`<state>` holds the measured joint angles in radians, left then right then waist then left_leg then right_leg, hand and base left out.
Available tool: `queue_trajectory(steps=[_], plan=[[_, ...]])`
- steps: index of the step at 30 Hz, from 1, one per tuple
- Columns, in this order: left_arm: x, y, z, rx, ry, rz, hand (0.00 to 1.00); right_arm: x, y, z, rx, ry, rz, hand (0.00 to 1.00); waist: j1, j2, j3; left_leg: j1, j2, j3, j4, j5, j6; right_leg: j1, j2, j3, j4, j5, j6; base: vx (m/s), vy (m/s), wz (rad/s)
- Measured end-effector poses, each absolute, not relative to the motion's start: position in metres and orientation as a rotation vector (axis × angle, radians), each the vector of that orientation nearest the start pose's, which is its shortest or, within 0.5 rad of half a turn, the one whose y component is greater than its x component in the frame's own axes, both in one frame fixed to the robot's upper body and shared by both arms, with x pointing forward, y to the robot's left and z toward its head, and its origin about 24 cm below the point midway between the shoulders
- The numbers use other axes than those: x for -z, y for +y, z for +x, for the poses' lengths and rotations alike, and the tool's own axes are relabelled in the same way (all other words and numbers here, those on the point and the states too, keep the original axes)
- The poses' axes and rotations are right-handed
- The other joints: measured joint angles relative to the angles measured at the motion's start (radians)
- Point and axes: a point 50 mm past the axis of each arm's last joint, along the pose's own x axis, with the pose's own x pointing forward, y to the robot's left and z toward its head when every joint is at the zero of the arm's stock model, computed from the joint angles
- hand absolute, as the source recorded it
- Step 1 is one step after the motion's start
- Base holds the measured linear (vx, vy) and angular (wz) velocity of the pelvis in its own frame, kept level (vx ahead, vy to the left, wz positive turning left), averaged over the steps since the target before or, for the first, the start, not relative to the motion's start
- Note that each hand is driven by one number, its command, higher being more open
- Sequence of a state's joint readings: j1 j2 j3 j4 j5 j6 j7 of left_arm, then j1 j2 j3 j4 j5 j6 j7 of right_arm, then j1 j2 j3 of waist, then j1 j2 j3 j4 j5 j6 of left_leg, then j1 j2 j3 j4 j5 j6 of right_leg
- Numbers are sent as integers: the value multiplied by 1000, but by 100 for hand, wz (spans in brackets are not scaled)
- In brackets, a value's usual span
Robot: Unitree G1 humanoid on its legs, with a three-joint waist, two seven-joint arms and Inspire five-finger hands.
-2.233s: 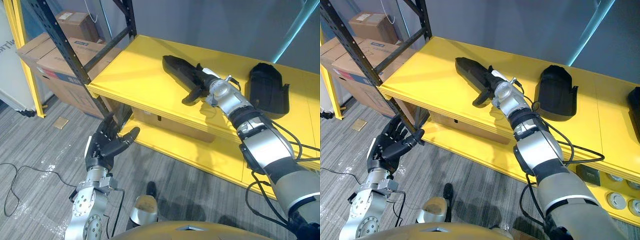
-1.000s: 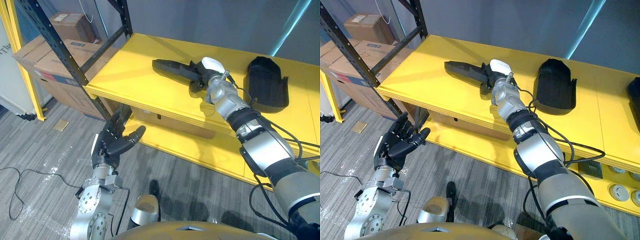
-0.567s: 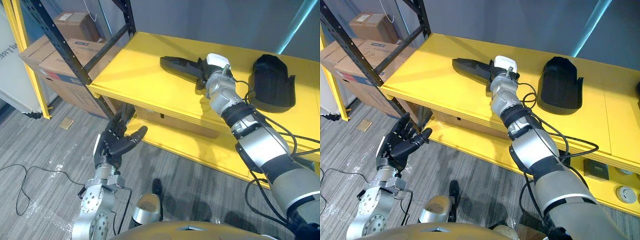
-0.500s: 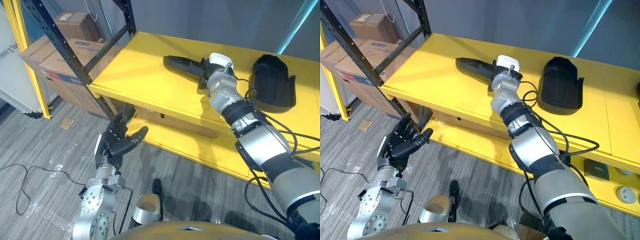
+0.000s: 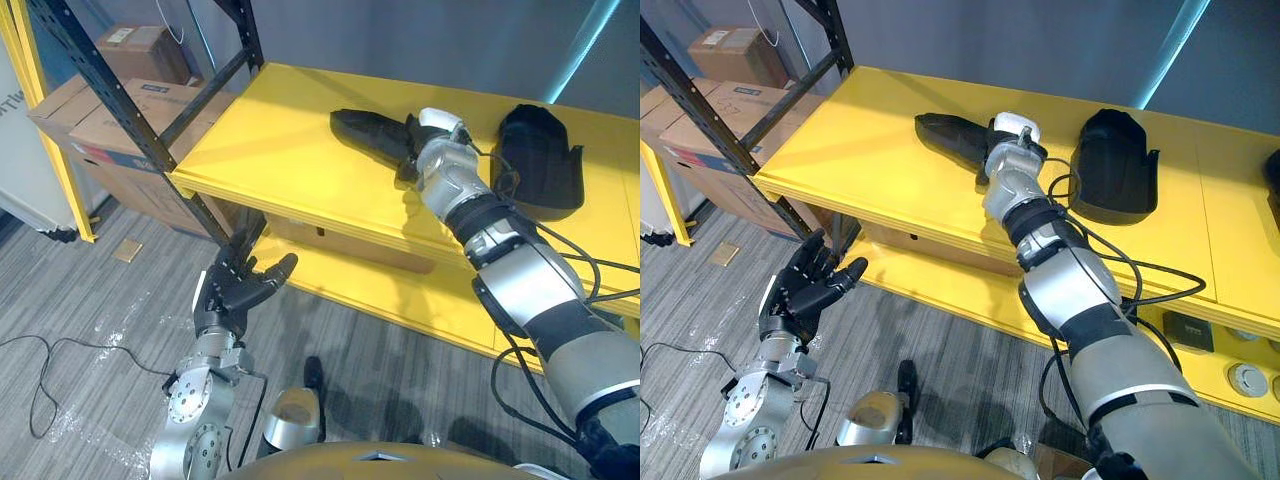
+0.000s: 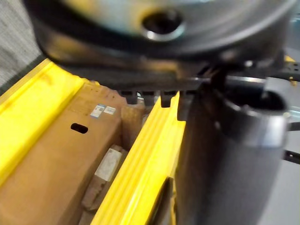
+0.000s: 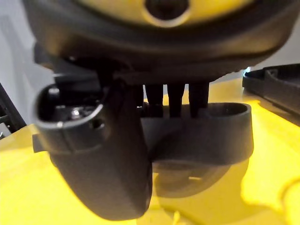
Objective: Walk over and take three plastic housings, then place them on the shelf
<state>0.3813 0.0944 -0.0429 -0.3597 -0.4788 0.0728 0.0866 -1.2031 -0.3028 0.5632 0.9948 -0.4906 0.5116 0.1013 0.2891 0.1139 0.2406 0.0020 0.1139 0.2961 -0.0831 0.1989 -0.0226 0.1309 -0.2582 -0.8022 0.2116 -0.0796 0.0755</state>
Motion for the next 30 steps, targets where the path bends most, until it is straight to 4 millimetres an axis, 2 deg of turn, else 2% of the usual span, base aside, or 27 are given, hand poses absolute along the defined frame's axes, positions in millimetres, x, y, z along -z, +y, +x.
queue_trajectory(steps=[4, 5, 11, 14, 16, 21, 23, 26, 30], plan=[[-40, 172, 179, -100, 95, -385, 100, -171, -129, 420, -36, 227, -1176, 100, -10, -1, 0, 2, 1, 2, 0, 0, 0, 0, 0, 3, 3, -1, -1, -2, 0, -1], [-40, 172, 179, -99, 94, -385, 100, -165, -120, 419, -51, 194, -1135, 100, -15, -1, 0, 2, 2, 2, 0, -3, -4, -2, 0, 3, 6, -2, -2, 0, 0, 0], [-40, 172, 179, -96, 95, -385, 100, -164, -94, 415, -101, 100, -925, 100, -17, -1, 0, 1, 2, 1, 0, -4, -7, -3, 0, 3, 9, -3, -4, 0, 0, 0], [-38, 172, 179, -85, 101, -385, 100, -179, -78, 412, -135, 20, -838, 100, -16, -1, -1, 0, 2, -1, 0, 2, 0, -1, 0, 4, 7, 1, 2, 1, -1, 2], [-31, 172, 178, -87, 129, -386, 100, -199, -69, 408, -142, -94, -797, 100, -17, -3, -1, 2, 1, -2, 0, 2, 0, 1, 0, 5, 4, 5, 7, 0, 0, 0], [-20, 171, 174, -90, 179, -386, 100, -235, -61, 397, -176, -279, -757, 100, -22, -13, -7, 8, 1, -4, 0, 2, -1, 12, 4, 5, -6, 7, 9, 0, 0, 0], [-18, 169, 172, -81, 189, -387, 100, -252, -62, 390, -226, -356, -722, 100, -27, -26, -13, 10, 1, -8, 0, 2, -1, 17, 5, 3, -7, 7, 10, -1, 0, 2], [-18, 169, 171, -61, 191, -387, 100, -269, -69, 386, -247, -420, -725, 100, -40, -31, -16, 16, -1, -19, -1, 3, -1, 35, 6, -10, -14, 9, 13, -21, 4, 12], [-14, 175, 165, -42, 215, -370, 100, -292, -87, 382, -333, -463, -751, 100, -46, -51, -27, 17, 0, -27, -4, -3, -9, 47, 15, -18, -31, 9, 12, -37, 5, 5]])
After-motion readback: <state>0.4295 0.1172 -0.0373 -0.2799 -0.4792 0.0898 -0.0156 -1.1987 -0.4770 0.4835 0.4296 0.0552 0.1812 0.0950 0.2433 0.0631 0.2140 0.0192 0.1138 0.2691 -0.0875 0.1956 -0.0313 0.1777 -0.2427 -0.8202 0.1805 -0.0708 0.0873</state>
